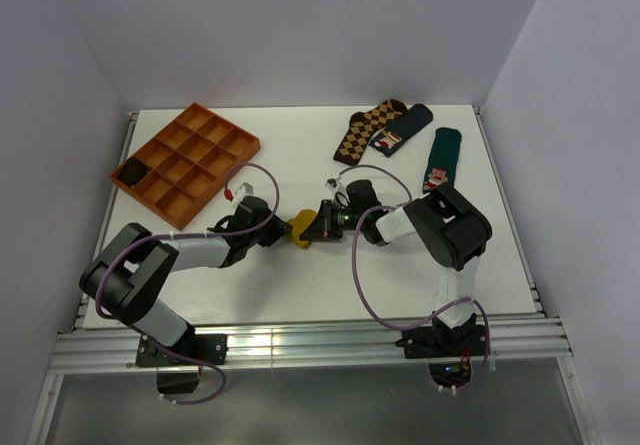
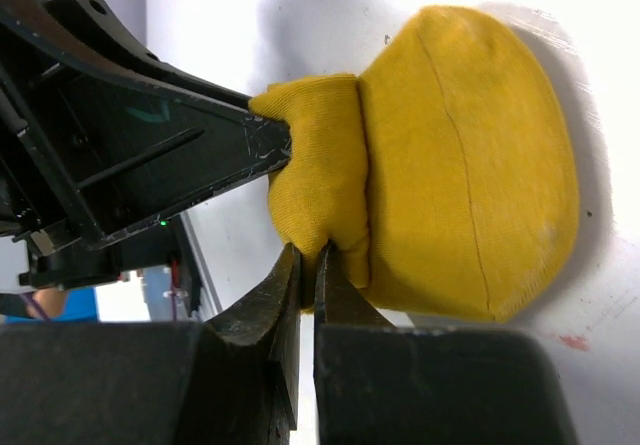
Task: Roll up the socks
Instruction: Roll the sock at the center of the board.
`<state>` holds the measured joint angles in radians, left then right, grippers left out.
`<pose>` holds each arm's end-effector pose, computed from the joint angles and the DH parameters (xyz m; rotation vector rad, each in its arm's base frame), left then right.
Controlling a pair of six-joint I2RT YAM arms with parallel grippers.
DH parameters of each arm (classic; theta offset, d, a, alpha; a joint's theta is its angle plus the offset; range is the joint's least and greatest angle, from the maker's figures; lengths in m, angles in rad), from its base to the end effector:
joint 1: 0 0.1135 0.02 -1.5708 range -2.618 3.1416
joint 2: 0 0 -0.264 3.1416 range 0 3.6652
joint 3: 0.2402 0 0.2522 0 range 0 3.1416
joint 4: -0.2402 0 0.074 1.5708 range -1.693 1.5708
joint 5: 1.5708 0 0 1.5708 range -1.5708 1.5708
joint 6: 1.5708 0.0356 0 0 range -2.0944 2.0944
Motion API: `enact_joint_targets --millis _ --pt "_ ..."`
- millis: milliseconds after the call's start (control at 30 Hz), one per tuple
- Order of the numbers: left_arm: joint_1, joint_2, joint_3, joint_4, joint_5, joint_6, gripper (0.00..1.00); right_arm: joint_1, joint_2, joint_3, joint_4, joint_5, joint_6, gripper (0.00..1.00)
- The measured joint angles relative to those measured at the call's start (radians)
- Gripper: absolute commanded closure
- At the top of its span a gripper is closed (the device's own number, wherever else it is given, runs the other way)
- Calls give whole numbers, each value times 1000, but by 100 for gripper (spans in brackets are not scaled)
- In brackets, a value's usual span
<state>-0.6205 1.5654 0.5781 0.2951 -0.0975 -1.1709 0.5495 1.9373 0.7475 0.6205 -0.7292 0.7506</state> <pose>0.2362 -0.1646 0.1363 -0.7050 2.2944 -0.8071 0.2827 0.2010 0.1007 -0.2505 2.3686 1.4806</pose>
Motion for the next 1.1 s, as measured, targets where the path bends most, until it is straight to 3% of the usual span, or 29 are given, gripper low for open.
enact_joint_targets --millis 67,100,200,367,667,1100 --pt "0 4 2 8 3 -1 93 2 -18 2 -31 14 -24 87" --pt "0 6 3 8 6 -1 94 4 -30 3 -52 26 -39 78" --pt "-4 9 15 -5 10 3 96 23 -92 3 -132 92 -97 64" --pt "-18 15 69 -89 -1 30 99 96 -240 -34 -265 291 -207 54" --pt "-26 18 122 -187 -14 66 99 304 -453 -71 -346 711 -431 50" --pt "-38 37 171 -251 -21 90 99 496 -362 -52 -322 1006 -678 47"
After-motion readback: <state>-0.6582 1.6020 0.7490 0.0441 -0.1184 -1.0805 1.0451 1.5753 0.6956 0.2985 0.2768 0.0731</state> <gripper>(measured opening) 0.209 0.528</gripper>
